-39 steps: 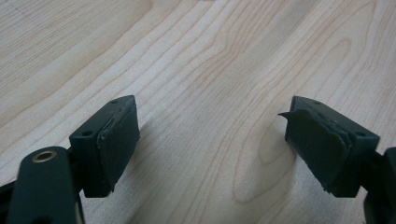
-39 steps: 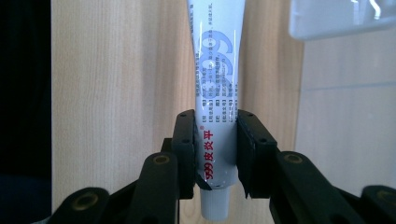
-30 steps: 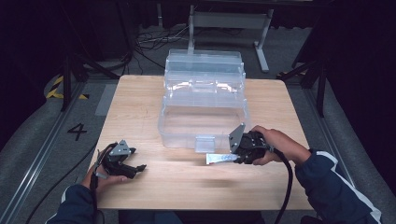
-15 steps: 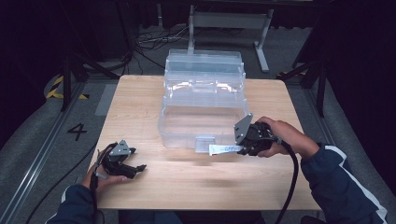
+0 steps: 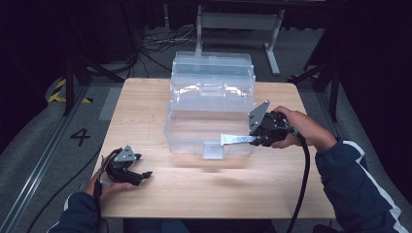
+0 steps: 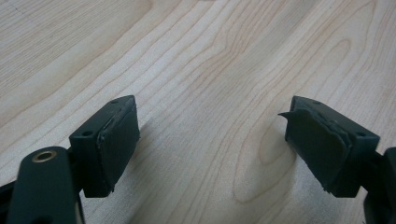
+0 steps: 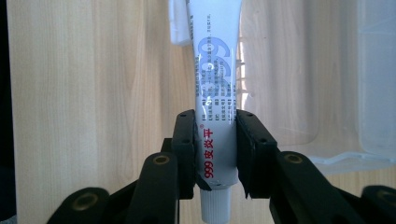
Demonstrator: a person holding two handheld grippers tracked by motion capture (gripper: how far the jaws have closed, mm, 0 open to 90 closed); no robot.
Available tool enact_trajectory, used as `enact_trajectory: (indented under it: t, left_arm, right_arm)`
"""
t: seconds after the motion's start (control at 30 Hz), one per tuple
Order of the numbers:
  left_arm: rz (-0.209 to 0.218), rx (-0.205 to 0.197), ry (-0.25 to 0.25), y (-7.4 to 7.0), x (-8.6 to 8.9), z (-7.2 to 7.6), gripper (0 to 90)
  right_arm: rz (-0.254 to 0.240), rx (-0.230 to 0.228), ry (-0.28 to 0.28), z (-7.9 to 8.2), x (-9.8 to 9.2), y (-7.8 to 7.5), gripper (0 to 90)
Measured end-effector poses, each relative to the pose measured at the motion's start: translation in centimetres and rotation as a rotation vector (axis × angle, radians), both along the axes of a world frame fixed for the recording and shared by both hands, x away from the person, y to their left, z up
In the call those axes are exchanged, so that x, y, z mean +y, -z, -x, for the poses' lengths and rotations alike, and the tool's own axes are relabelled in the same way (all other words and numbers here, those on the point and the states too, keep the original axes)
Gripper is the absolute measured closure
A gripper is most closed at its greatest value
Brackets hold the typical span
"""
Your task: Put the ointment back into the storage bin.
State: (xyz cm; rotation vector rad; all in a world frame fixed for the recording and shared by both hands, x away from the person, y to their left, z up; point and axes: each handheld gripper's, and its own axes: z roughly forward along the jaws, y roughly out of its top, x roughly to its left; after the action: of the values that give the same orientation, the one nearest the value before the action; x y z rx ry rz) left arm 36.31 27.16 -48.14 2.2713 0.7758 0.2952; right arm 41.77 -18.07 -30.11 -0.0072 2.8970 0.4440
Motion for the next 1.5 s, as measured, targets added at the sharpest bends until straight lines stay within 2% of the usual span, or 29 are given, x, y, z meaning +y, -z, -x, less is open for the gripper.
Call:
enact_trajectory:
  t: [0.3, 0.6, 1.07, 1.2, 1.5]
  left_arm:
    - [-0.002, -0.002, 0.003, 0.0, 0.0, 0.0, 18.0]
    - [-0.002, -0.001, 0.003, 0.0, 0.0, 0.0, 18.0]
    - [-0.001, -0.001, 0.005, 0.0, 0.0, 0.0, 18.1]
    - [-0.001, 0.0, 0.005, 0.0, 0.0, 0.0, 18.0]
    - [-0.001, -0.001, 0.005, 0.0, 0.0, 0.0, 18.0]
  right_arm:
    - [0.002, -0.007, 0.024, -2.4, 0.6, -0.4, 71.3]
    - [-0.002, 0.018, 0.054, -5.2, 1.7, 1.2, 71.3]
    - [0.055, 0.068, 0.076, -7.6, 2.7, 3.6, 71.3]
    - [0.059, 0.073, 0.084, -7.8, 2.8, 4.1, 71.3]
    - [0.107, 0.103, 0.086, -8.6, 3.3, 5.7, 71.3]
